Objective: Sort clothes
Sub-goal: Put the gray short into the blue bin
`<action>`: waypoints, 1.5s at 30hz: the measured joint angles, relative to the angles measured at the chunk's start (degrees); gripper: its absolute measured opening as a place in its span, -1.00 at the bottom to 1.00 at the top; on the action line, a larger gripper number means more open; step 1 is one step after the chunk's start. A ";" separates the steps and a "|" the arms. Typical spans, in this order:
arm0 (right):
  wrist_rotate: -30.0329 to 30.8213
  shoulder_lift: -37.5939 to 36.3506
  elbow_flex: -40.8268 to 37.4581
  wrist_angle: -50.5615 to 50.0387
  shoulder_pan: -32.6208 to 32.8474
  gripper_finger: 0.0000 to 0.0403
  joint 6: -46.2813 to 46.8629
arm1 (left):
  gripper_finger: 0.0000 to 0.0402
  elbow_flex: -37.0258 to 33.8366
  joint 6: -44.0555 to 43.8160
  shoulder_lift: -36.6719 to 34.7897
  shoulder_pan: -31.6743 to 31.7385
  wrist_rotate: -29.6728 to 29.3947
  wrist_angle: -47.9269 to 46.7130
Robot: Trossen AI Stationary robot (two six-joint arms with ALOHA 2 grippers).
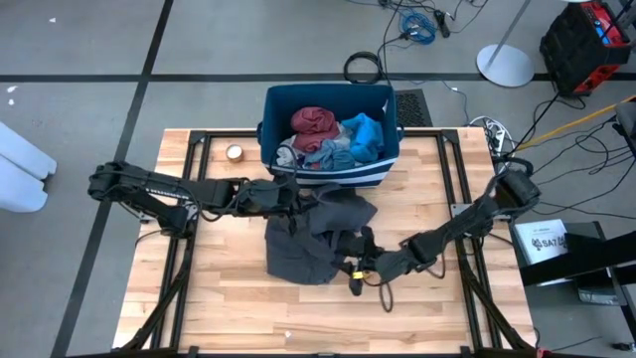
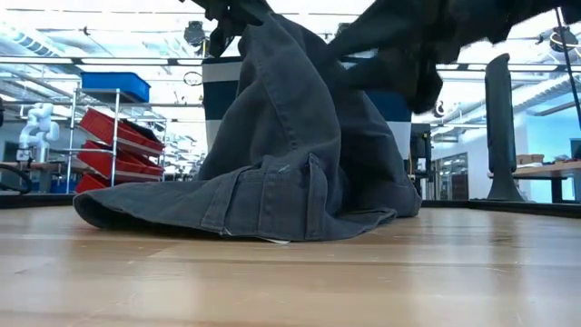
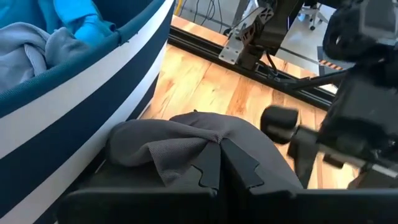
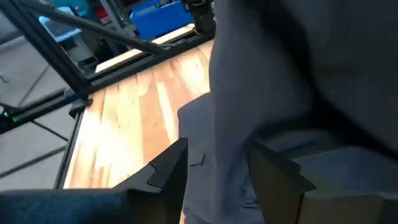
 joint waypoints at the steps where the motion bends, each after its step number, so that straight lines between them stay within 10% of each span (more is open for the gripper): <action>1: 0.19 1.29 0.02 1.47 0.04 -0.24 0.78 | -0.97 0.00 0.02 0.00 0.00 0.00 0.00; 13: 3.07 14.53 13.89 -10.68 -0.85 -0.27 0.60 | -0.96 0.00 0.93 0.00 0.00 0.75 0.00; 18: 4.09 15.55 18.80 -19.12 -1.36 -0.72 -0.23 | -0.92 0.04 2.08 -0.02 0.00 5.44 -0.81; 28: 5.38 8.22 19.15 -25.07 -1.44 -1.00 -3.09 | -0.41 0.05 5.07 -4.03 0.00 12.92 0.65; 37: 5.35 -1.73 19.15 -24.57 -1.31 -1.00 -8.41 | -0.39 0.11 8.96 -15.08 -0.51 15.25 3.27; 45: 5.21 -7.05 19.17 -19.84 -4.17 -1.00 -14.81 | -0.39 0.11 5.08 -11.39 -10.47 19.41 4.36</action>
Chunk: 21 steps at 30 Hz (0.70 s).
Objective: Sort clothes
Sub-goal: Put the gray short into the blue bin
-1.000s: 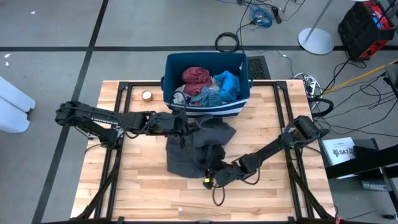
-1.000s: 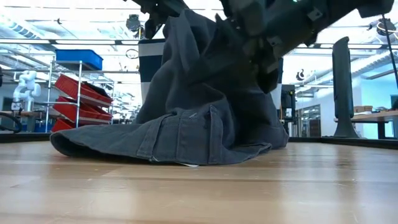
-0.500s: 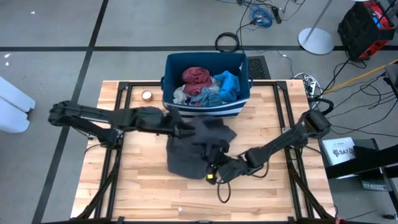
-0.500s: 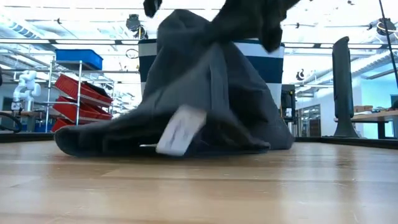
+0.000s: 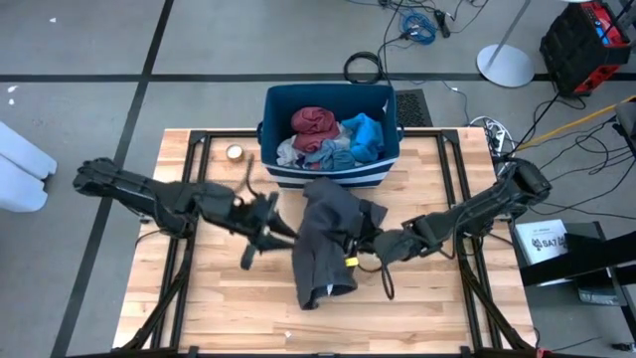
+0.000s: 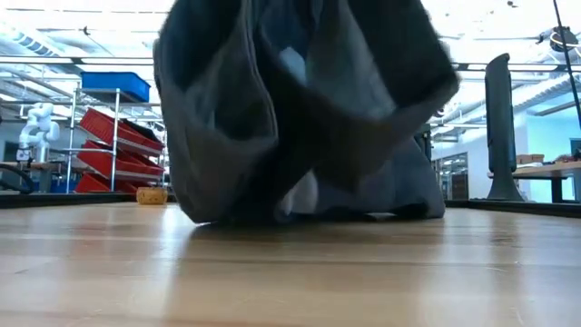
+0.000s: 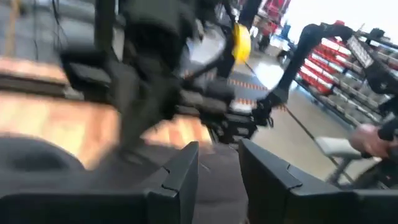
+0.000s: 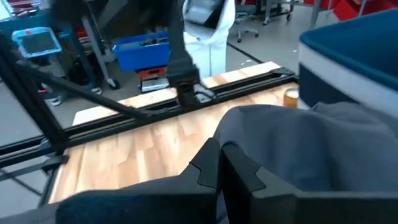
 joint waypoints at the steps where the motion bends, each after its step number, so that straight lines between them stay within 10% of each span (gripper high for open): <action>1: -0.06 -0.28 0.00 0.01 -0.47 -1.00 -0.42 | -0.39 -0.02 -0.69 1.03 -1.12 -0.24 0.23; 7: -0.36 -0.88 0.00 1.26 -2.21 -1.00 -3.39 | -0.39 -0.04 -2.50 5.56 -4.87 -1.03 -0.21; 14: -2.28 -0.88 0.00 1.69 -2.89 -1.00 -4.54 | -0.39 -0.08 23.38 7.27 -7.18 -1.41 -0.40; 21: -3.40 -0.88 0.00 0.90 -2.96 -1.00 -4.24 | -0.39 -0.08 27.80 7.28 -7.30 -4.50 -3.69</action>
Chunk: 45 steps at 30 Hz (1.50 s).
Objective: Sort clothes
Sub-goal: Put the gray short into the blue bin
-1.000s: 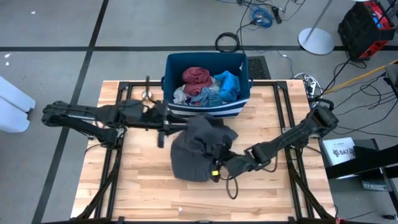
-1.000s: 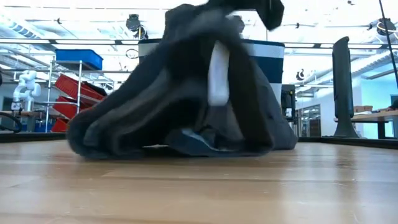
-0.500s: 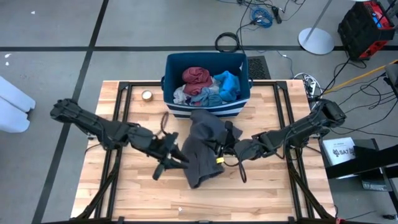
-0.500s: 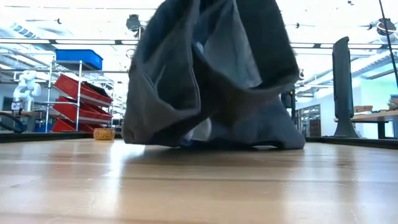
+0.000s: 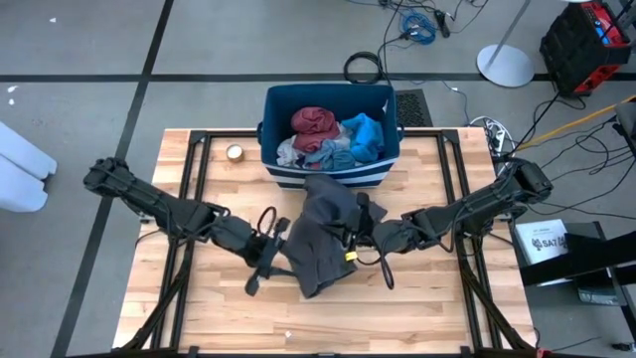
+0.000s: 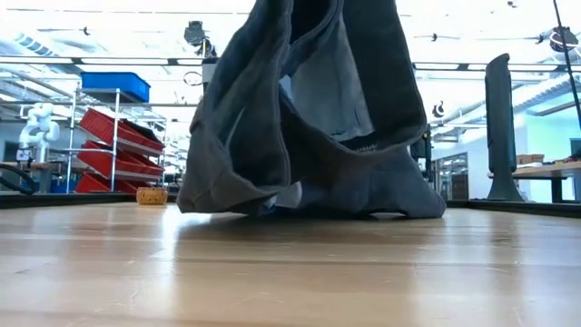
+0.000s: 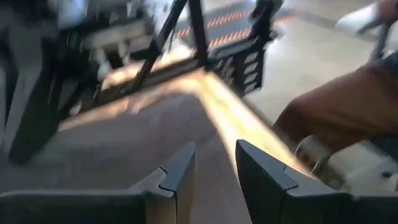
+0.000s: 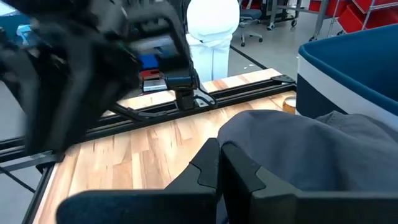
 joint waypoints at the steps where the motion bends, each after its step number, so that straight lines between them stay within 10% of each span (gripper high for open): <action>1: -0.01 0.00 0.00 0.04 -0.18 -1.00 0.06 | -0.39 -0.01 -0.52 0.22 -0.04 -1.16 -1.52; 13: -3.39 0.00 0.04 -11.32 -1.05 -1.00 8.47 | -0.39 -3.53 -21.76 9.92 -3.22 -7.99 -13.84; 21: -6.76 6.31 -1.60 -19.79 -1.10 -1.00 19.62 | -0.39 -19.95 -29.61 14.23 -4.83 -13.44 14.98; 30: -15.29 8.94 -0.07 -10.35 -2.78 -0.74 5.30 | -0.39 -20.82 -29.98 20.52 -2.86 -17.51 25.73; 38: -16.64 4.71 11.44 -34.23 -2.02 -0.19 5.73 | -0.39 -20.84 -30.03 21.09 -2.89 -17.49 25.63; 45: -9.44 2.58 16.52 -55.17 5.93 -0.11 16.04 | -0.39 -20.84 -30.05 21.07 -2.95 -17.49 25.33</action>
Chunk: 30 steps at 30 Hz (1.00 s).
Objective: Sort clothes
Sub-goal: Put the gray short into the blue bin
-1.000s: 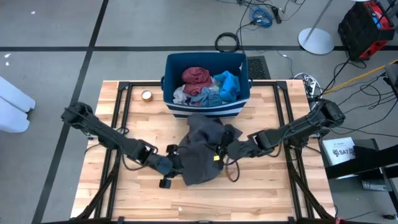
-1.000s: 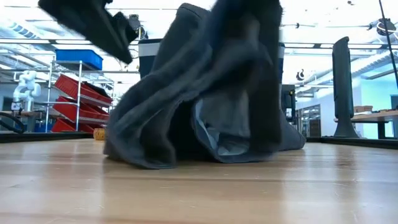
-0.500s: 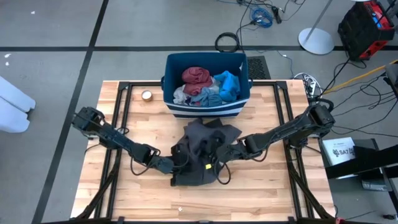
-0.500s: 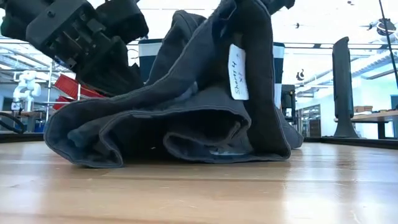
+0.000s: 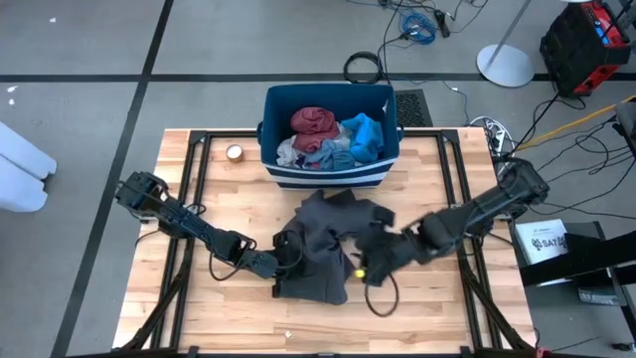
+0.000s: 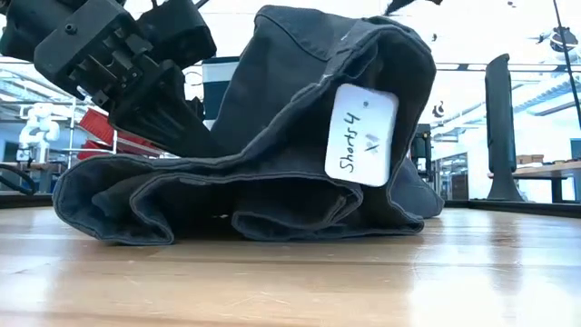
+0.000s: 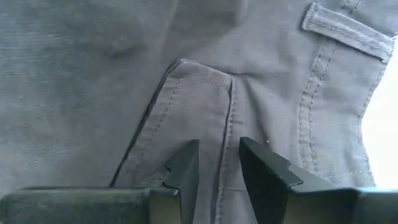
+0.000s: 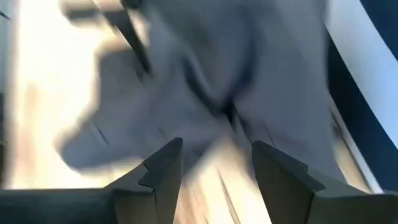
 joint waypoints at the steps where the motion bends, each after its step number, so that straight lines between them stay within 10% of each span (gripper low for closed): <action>1: 1.67 0.02 -0.06 -4.15 1.42 -0.12 2.95 | -0.39 0.00 0.02 0.00 0.00 0.00 0.01; 6: 3.54 -0.10 -7.81 -9.47 6.38 -0.18 16.22 | -0.39 0.00 0.05 0.00 0.02 0.00 0.05; 13: 3.55 0.01 -30.35 33.70 4.44 -0.18 4.86 | -0.39 0.00 -0.04 0.00 -0.23 0.21 -0.07; 17: 3.79 0.01 -36.93 41.04 3.19 -0.18 5.54 | -0.39 0.00 -1.70 1.23 -1.39 0.13 0.46; 30: -5.25 16.14 -36.46 61.69 -0.70 -0.18 5.32 | -0.39 0.24 -6.03 12.64 -1.56 -0.64 15.03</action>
